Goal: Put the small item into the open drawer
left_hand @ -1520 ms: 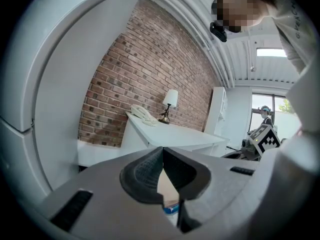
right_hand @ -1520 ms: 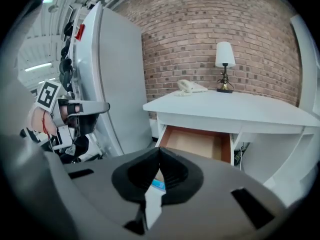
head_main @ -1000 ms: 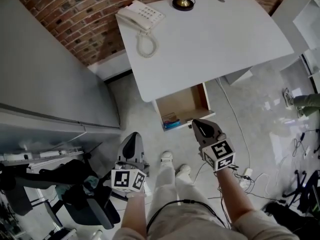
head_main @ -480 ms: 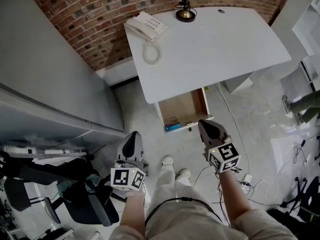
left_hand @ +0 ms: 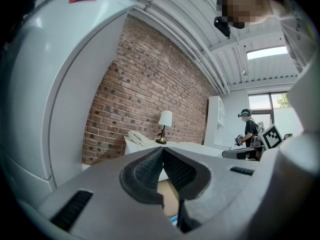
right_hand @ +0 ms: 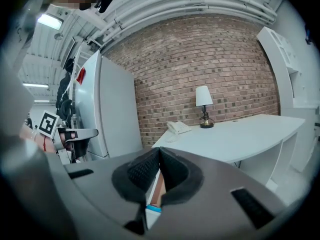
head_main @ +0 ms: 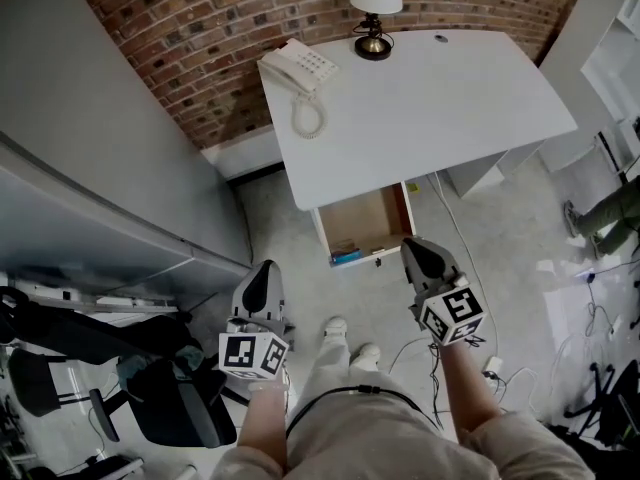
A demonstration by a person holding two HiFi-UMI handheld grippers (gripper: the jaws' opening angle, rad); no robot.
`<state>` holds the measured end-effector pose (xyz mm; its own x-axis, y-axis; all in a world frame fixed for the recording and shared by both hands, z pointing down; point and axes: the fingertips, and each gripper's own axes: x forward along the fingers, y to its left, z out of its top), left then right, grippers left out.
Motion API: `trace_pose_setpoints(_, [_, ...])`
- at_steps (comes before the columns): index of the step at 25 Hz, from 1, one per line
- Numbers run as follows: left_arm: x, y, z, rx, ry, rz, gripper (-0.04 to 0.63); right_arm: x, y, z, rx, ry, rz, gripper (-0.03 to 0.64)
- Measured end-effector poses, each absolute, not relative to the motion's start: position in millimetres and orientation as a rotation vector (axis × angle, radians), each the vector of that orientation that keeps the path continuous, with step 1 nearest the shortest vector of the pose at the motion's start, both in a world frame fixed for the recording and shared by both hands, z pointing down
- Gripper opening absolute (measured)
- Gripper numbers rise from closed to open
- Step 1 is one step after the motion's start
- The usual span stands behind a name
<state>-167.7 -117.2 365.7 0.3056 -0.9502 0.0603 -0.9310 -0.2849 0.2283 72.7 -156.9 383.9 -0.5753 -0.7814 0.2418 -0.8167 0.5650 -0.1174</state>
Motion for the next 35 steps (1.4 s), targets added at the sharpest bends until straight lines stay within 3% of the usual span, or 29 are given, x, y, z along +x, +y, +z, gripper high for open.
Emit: trace_pose_setpoints(35, [-186.7,-111.6,278.5,2.454,-1.831,-0.17,0.005,68.4,-152.6,283.3,1.398,-2.817,0.108,0.006])
